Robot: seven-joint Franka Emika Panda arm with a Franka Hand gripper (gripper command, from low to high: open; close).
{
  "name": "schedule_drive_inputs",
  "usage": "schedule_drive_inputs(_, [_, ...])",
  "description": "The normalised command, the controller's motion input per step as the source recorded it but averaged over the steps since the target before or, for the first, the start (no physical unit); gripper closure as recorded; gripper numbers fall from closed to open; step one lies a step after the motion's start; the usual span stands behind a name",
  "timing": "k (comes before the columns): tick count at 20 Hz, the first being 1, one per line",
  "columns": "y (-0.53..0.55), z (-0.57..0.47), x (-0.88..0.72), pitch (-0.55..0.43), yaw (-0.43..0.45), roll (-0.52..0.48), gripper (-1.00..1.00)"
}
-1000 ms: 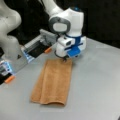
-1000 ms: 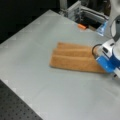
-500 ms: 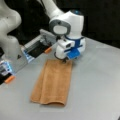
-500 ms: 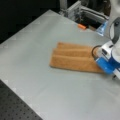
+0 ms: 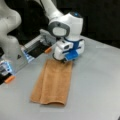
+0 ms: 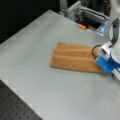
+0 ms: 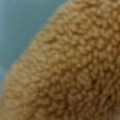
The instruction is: Folding a towel twice
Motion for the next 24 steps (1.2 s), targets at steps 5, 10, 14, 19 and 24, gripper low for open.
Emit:
schedule_drive_inputs(5, [0.02,-0.16,-0.08,-0.108,0.015,-0.095,1.00])
schedule_drive_inputs(10, [0.01,-0.10,-0.06,-0.101,0.035,-0.099,1.00])
schedule_drive_inputs(14, [-0.06,0.07,-0.02,-0.024,0.151,-0.079,1.00])
schedule_drive_inputs(19, [-0.23,0.42,0.11,0.097,0.300,-0.023,1.00])
schedule_drive_inputs(24, [-0.36,0.44,0.32,0.157,0.261,0.049,1.00])
